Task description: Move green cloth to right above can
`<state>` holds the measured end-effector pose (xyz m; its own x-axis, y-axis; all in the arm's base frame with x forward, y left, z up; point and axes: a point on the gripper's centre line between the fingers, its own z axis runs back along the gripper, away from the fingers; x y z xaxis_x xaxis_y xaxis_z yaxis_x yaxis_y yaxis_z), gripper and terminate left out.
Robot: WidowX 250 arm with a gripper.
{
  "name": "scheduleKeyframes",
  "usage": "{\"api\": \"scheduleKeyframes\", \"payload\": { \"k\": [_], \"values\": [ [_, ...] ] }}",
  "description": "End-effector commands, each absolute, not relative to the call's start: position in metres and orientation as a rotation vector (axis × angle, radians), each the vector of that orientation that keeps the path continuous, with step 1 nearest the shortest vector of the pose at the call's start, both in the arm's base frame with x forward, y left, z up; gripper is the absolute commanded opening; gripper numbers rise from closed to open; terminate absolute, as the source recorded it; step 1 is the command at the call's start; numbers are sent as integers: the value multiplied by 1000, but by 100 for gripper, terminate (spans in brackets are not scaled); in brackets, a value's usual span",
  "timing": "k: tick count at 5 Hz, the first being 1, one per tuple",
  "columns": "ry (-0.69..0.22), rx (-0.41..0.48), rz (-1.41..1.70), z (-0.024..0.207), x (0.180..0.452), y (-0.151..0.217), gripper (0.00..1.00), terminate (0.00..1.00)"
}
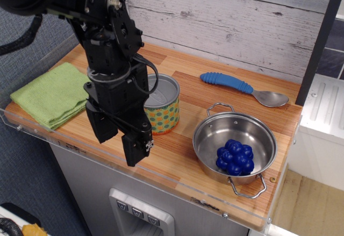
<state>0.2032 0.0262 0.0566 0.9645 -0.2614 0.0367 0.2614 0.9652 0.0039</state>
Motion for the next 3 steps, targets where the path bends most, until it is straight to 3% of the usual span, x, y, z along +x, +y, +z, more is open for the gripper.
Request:
{"api": "scheduleKeyframes", "payload": {
  "k": [1, 2, 3],
  "values": [
    [-37, -1, -265, 57, 203, 26, 100, 0],
    [2, 69, -281, 59, 207, 44, 100, 0],
    [14, 83, -271, 65, 210, 65, 100, 0]
  ]
}}
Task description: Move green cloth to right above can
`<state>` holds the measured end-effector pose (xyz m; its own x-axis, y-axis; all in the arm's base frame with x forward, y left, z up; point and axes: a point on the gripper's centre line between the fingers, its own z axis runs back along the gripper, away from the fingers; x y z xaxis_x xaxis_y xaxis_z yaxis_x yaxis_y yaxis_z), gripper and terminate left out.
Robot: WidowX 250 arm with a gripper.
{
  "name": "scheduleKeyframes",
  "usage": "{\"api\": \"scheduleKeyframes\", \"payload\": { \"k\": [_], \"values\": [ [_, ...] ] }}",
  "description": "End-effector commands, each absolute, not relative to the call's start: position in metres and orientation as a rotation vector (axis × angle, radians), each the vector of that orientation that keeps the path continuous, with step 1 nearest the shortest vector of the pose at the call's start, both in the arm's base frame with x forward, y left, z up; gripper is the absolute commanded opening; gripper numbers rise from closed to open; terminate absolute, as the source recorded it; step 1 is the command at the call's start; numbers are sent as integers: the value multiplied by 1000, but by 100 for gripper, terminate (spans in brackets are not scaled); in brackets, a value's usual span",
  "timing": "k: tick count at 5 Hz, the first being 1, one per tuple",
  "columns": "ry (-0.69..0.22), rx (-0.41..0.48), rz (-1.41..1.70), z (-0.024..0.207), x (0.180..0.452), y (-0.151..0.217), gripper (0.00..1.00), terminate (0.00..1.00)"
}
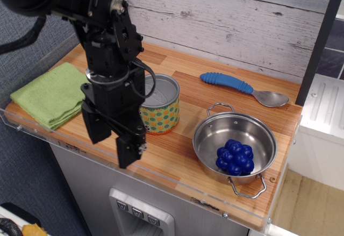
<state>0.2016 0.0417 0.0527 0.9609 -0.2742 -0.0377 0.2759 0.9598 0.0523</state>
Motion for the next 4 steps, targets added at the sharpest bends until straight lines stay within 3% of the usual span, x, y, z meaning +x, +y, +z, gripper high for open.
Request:
{"api": "scheduleKeyframes", "payload": {
  "k": [1, 2, 3, 4],
  "values": [
    [65, 51, -291, 69, 217, 92, 100, 0],
    [11, 17, -225, 70, 217, 127, 100, 0],
    [28, 54, -189, 65, 223, 147, 0, 0],
    [9, 68, -160, 66, 230, 171, 0, 0]
  ]
}}
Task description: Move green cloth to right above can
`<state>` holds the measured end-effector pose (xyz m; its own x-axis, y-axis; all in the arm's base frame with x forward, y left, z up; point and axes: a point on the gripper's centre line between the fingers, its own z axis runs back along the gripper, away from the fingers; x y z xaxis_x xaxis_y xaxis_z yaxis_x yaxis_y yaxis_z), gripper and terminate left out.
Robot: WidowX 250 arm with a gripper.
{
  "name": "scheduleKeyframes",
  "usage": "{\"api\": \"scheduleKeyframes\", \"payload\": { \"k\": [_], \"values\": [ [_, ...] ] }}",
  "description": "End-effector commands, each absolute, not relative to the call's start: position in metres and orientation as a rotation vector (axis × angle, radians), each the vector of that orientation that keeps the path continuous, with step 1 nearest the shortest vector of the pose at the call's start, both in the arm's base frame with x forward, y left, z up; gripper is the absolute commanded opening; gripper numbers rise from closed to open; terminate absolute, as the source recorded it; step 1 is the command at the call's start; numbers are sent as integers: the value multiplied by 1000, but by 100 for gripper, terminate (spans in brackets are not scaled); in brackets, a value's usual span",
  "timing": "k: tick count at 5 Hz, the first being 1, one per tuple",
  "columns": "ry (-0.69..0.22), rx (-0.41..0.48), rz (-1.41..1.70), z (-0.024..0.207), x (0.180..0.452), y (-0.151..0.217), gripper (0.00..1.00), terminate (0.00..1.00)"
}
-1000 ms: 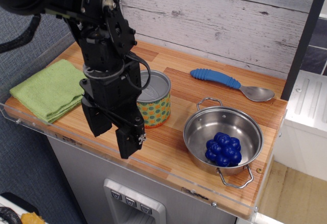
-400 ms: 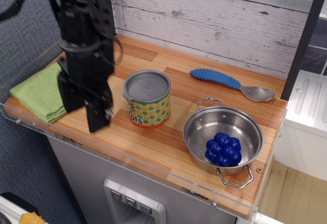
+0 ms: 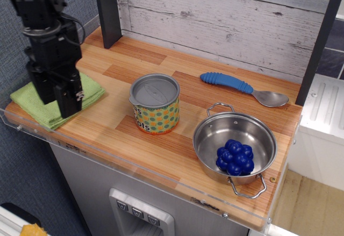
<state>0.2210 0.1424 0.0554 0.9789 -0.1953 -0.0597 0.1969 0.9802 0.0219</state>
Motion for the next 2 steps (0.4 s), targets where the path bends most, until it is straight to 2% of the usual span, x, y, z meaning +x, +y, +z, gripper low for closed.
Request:
{"api": "scheduleKeyframes", "payload": {
  "k": [1, 2],
  "values": [
    [60, 132, -98, 65, 236, 189, 0, 0],
    [97, 120, -124, 53, 245, 202, 0, 0]
  ]
}}
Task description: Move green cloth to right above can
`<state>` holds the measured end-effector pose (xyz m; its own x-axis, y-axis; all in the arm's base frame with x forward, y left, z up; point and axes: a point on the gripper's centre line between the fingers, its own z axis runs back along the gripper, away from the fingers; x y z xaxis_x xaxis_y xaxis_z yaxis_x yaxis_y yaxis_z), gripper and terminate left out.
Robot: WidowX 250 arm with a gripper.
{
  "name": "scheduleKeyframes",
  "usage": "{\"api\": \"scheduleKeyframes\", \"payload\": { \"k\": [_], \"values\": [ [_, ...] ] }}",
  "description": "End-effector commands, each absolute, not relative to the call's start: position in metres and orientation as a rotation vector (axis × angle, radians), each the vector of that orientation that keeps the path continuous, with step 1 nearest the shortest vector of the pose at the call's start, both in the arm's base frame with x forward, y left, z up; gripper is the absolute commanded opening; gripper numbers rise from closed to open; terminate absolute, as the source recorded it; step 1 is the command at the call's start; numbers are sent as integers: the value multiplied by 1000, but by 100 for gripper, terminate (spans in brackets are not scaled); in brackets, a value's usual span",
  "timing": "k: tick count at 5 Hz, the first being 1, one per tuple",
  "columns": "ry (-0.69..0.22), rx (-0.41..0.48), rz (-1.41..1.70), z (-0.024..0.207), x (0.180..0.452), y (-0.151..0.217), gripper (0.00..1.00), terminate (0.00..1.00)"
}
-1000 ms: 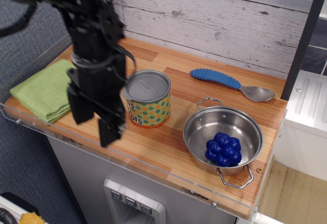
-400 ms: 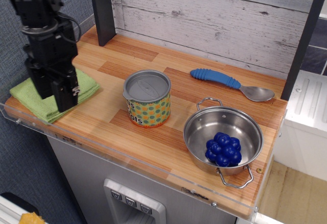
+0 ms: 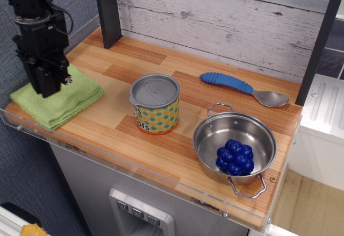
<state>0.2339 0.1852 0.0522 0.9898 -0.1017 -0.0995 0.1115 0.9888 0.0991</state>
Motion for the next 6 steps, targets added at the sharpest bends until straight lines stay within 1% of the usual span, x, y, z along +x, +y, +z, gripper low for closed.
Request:
{"api": "scheduleKeyframes", "payload": {
  "k": [1, 3, 4, 5, 6],
  "values": [
    [125, 171, -133, 38, 246, 211, 0, 0],
    [81, 158, -218, 23, 248, 209, 0, 0],
    [20, 88, -229, 18, 251, 207, 0, 0],
    [-30, 51, -213, 19, 256, 201, 0, 0],
    [-60, 37, -218, 15, 263, 194, 0, 0]
  ]
}}
